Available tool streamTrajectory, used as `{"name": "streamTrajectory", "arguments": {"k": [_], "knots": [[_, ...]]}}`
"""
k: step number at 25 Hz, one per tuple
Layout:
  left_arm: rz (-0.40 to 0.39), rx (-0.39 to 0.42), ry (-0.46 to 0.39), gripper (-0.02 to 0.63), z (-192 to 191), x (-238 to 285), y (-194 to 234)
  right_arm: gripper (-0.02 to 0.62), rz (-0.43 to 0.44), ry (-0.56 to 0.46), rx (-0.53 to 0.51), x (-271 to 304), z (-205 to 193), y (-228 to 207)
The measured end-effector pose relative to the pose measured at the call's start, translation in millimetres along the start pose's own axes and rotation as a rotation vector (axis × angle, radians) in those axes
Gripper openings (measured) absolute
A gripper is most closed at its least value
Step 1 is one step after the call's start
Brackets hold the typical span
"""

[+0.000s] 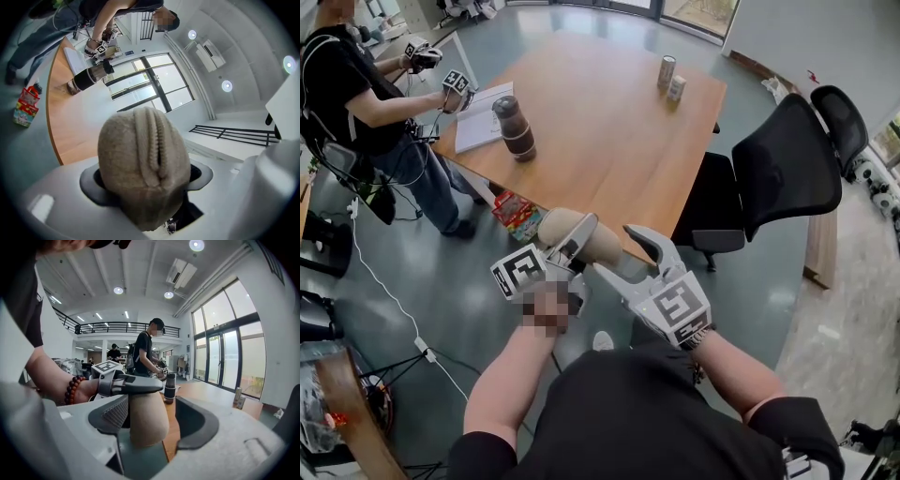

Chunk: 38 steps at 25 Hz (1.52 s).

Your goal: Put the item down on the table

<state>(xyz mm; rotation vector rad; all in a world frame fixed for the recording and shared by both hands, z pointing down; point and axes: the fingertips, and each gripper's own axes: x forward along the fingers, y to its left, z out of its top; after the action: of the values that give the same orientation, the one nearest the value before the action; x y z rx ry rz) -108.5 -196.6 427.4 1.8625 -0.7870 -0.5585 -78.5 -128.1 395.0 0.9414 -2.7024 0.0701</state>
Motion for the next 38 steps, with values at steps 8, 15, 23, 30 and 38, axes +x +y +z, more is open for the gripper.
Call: {"name": "streamTrajectory", "arguments": {"k": [8, 15, 23, 30, 38], "knots": [[-0.076, -0.145, -0.046, 0.365, 10.7, 39.9, -2.3, 0.345, 0.12, 0.05, -0.062, 30.4, -15.9, -35.8], [-0.085, -0.194, -0.08, 0.365, 17.4, 91.0, 4.4, 0.348, 0.199, 0.102, -0.07, 46.0, -30.6, -82.1], [-0.073, -0.266, -0.106, 0.367, 17.3, 154.9, 18.8, 0.348, 0.241, 0.155, -0.08, 60.9, -44.4, -143.8], [-0.039, -0.287, -0.115, 0.367, 20.2, 200.9, 37.8, 0.34, 0.266, 0.168, -0.055, 71.0, -55.9, -191.6], [0.062, -0.195, -0.109, 0.422, 28.3, 224.2, 67.9, 0.323, 0.25, 0.112, 0.04, 88.5, -62.6, -228.8]]}}
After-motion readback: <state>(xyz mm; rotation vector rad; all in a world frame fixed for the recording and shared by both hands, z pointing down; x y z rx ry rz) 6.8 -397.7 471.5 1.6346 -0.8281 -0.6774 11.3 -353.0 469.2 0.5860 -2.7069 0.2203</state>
